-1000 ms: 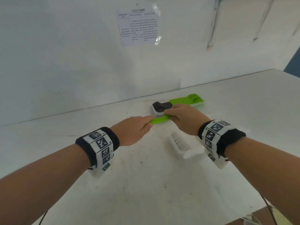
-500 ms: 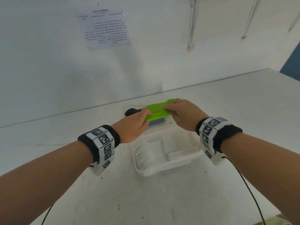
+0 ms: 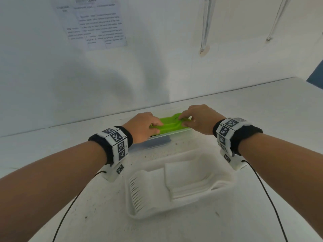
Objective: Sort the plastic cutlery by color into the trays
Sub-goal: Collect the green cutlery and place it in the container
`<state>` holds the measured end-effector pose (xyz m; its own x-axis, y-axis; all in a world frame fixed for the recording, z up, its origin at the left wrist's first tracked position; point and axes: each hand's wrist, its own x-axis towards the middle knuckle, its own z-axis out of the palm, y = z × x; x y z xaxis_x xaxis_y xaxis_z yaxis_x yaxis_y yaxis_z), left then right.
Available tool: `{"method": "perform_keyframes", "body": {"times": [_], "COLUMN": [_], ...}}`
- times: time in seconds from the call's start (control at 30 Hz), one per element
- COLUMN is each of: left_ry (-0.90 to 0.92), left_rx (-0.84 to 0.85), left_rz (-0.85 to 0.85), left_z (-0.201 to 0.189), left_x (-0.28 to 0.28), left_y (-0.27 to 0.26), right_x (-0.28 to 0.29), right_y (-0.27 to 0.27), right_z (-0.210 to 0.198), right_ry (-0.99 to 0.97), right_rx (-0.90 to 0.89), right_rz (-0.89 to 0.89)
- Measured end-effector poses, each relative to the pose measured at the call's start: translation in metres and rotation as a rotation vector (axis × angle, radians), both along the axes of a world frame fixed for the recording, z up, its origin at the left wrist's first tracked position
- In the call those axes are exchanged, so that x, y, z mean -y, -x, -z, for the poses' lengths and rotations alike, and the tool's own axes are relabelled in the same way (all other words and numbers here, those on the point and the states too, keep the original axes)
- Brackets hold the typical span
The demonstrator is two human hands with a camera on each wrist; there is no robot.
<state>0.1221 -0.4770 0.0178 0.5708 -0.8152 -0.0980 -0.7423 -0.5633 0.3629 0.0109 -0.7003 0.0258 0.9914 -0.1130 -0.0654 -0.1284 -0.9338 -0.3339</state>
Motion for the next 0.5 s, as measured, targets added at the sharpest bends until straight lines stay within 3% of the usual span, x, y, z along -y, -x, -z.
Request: {"method": "perform_keyframes", "body": {"times": [0.5], "left_ry": [-0.165], "left_rx": [-0.176], "left_rz": [-0.057], "left_z": [0.022], "left_x": [0.036], "left_y": [-0.026], "right_x": [0.04], "right_y": [-0.058], "right_z": [0.014], "right_ry": [0.056], "right_rx": [-0.28], "right_rz": [-0.222]}}
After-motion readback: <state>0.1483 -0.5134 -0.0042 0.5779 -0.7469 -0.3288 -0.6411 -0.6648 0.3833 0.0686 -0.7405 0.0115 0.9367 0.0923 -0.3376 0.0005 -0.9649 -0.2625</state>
